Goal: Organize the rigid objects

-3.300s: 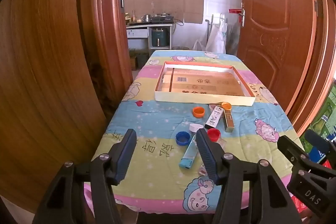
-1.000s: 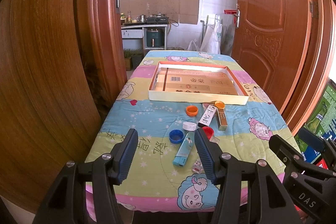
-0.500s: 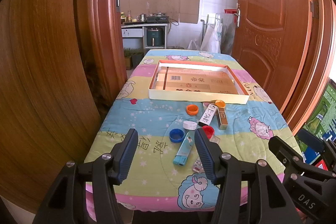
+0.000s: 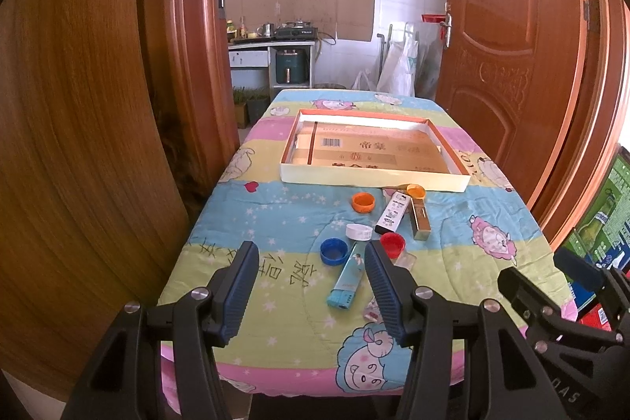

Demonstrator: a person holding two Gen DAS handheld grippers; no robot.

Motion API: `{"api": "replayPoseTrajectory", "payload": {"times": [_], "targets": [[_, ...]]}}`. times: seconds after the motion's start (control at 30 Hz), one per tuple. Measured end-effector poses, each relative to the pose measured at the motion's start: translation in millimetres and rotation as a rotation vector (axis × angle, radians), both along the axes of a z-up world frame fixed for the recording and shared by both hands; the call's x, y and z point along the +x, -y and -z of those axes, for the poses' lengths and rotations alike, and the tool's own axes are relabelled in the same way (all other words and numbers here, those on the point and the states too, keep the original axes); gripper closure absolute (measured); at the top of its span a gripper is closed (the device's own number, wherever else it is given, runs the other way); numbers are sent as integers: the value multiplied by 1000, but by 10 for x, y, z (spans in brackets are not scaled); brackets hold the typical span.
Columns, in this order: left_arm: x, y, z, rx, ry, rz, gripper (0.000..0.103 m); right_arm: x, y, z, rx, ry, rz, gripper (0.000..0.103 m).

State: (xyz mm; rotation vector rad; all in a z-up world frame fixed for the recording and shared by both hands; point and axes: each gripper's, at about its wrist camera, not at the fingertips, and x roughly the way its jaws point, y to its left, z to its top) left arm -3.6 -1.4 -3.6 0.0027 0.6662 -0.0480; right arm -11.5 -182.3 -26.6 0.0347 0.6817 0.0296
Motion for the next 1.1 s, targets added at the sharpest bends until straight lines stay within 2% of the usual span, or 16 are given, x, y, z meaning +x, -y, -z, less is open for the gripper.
{"api": "replayPoseTrajectory", "payload": {"times": [0.23, 0.53, 0.73, 0.87, 1.03, 1.1], "targets": [[53, -26, 78, 4, -15, 7, 47, 25, -71, 168, 1, -24, -69, 23], [213, -210, 306, -7, -47, 15, 47, 178, -267, 617, -34, -111, -188, 23], [344, -182, 521, -36, -96, 87, 47, 286, -334, 796, -38, -145, -205, 23], [436, -118, 634, -28, -123, 128, 47, 343, -342, 852, -45, -150, -209, 23], [567, -14, 739, -48, -163, 244, 50, 382, -354, 898, -46, -155, -220, 23], [627, 52, 791, -18, -182, 288, 50, 394, -358, 920, -45, -158, -224, 23]]}}
